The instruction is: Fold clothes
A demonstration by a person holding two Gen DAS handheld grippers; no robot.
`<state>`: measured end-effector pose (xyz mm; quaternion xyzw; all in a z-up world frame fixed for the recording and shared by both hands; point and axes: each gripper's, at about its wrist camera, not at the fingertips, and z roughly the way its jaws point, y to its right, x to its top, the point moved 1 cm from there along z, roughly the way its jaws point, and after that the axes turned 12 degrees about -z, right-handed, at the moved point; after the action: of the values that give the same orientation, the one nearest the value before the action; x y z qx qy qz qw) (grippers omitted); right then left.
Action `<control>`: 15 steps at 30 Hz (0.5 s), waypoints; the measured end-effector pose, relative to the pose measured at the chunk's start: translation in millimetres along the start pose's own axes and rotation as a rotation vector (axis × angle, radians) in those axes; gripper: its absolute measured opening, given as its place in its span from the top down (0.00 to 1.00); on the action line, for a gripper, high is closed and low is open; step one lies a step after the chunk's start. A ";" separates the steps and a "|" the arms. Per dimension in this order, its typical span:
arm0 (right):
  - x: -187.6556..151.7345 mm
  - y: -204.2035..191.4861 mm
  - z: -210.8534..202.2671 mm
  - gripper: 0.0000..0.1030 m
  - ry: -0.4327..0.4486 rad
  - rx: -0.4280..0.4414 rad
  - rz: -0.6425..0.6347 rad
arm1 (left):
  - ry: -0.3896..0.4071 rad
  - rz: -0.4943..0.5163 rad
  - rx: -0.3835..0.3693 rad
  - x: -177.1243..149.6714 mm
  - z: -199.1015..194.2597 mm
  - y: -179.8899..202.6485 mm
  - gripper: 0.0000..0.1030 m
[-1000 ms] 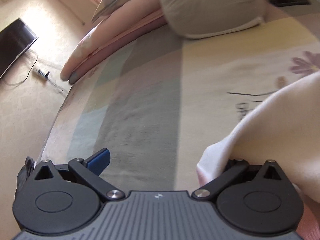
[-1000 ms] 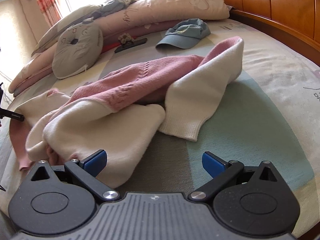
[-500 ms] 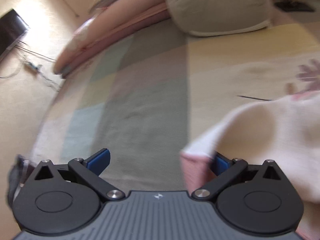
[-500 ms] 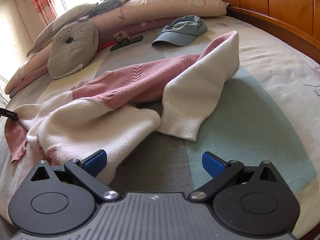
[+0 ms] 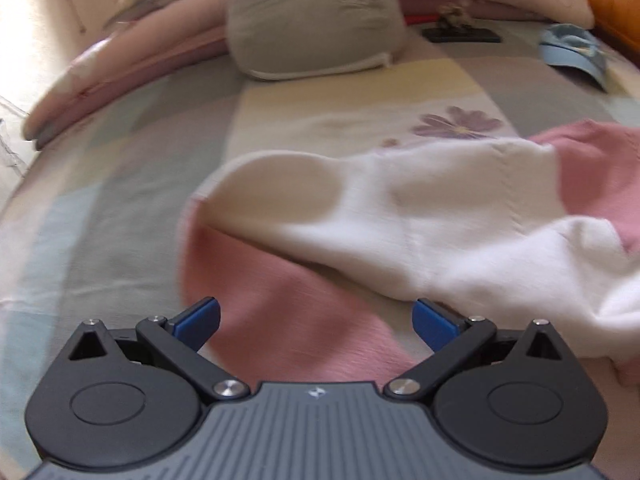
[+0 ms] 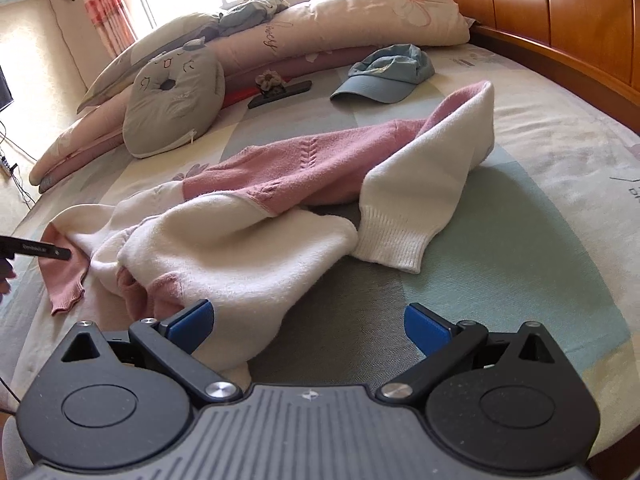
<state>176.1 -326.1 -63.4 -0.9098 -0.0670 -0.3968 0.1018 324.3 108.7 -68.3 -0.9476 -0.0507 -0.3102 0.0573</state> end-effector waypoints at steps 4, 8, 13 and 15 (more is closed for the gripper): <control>-2.0 2.0 -1.7 0.00 -0.012 -0.018 0.010 | -0.035 0.014 0.040 -10.0 21.2 5.7 0.01; -4.9 1.5 -1.3 0.00 -0.020 -0.024 0.009 | -0.057 -0.065 0.062 -15.5 36.7 -14.5 0.00; -6.2 3.1 3.1 0.00 -0.034 -0.028 0.014 | -0.042 -0.107 0.142 -16.1 30.2 -41.4 0.00; -6.0 3.2 3.9 0.00 -0.034 -0.027 0.013 | -0.024 -0.087 0.204 -16.0 25.1 -53.3 0.00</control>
<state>175.4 -328.5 -70.8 -0.9181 -0.0576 -0.3814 0.0911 319.0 163.9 -93.8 -0.9374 -0.1237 -0.2943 0.1395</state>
